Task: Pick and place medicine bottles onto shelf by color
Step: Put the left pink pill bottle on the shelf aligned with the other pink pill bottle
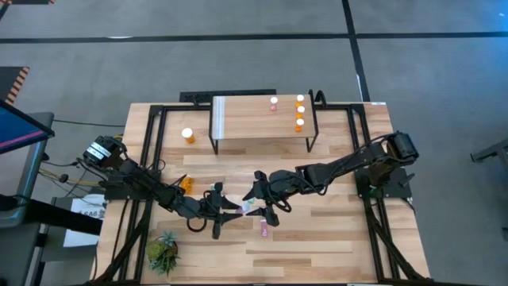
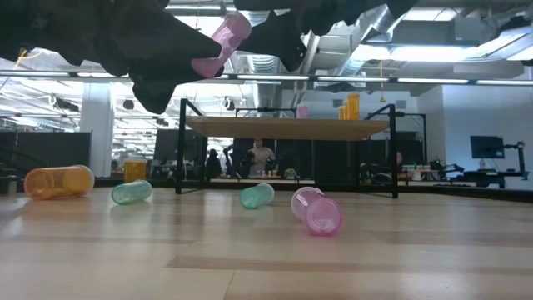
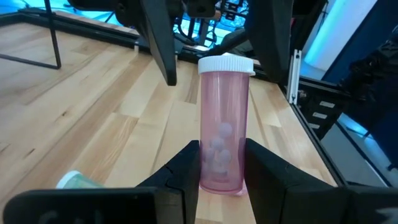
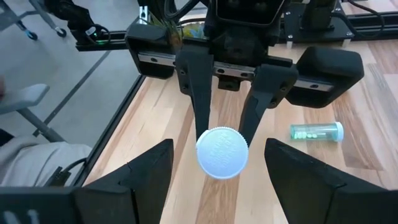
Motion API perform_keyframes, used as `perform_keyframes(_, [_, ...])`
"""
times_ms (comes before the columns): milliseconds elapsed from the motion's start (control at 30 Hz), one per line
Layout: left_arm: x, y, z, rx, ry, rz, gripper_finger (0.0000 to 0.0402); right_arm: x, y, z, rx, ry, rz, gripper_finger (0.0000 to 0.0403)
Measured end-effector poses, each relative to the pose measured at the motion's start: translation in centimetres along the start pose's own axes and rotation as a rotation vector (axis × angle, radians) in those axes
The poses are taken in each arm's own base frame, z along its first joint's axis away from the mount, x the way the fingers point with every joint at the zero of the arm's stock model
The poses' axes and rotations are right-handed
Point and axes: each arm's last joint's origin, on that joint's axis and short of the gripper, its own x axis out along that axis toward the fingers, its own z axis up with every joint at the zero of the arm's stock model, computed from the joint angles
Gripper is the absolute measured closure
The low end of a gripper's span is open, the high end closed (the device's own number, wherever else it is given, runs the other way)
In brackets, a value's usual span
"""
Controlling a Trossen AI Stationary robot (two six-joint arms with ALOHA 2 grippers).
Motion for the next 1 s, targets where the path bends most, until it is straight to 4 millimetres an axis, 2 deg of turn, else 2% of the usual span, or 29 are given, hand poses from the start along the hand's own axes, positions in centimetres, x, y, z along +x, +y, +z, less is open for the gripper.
perform_keyframes(367, [0.0, -0.01, 0.0, -0.009, 0.0, 0.0, 0.0309, 0.0, 0.01, 0.01, -0.011, -0.001, 0.0, 0.0136])
perform_keyframes(733, [0.0, -0.04, 0.08, -0.014, -0.008, -0.003, 0.0309, 0.0, 0.0, -0.01, -0.012, 0.0, 0.0, 0.022])
perform_keyframes(1000, [0.01, -0.02, 0.03, -0.013, -0.002, -0.004, 0.0309, -0.01, -0.16, -0.13, -0.016, 0.014, -0.005, 0.0263])
